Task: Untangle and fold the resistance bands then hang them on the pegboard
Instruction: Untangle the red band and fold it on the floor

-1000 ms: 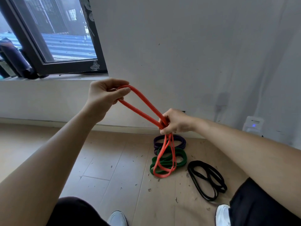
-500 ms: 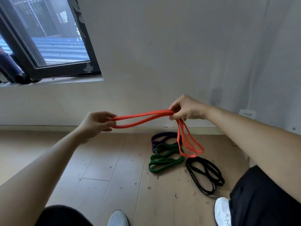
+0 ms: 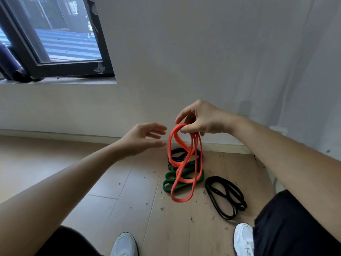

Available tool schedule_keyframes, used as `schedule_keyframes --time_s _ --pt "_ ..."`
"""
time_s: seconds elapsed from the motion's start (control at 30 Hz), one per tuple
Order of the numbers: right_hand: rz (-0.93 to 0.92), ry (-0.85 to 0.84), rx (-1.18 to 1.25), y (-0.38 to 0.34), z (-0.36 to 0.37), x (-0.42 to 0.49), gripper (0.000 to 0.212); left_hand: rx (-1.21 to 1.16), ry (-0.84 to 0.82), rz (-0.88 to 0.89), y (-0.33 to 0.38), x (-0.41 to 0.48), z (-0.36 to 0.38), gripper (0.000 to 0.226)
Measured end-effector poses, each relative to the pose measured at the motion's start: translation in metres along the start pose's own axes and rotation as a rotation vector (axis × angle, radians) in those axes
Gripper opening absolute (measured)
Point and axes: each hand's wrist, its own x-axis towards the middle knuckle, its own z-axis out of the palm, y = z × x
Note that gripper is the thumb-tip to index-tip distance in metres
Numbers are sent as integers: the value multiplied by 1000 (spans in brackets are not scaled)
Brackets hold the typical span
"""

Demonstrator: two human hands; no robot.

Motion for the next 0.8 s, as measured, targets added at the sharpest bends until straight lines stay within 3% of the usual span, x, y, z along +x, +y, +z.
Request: schedule_keyframes --time_s 0.1,0.3,0.6,0.8 --pt "-14 -59 -52 -7 1 1 17 -72 14 42 14 5 13 50" --pt "34 -98 -30 -8 1 0 22 -18 80 116 28 8 25 15" --pt "111 -175 -106 11 14 6 5 -113 109 131 39 3 -9 7" --pt "47 -92 -60 4 5 3 17 28 12 38 10 -5 -29 11"
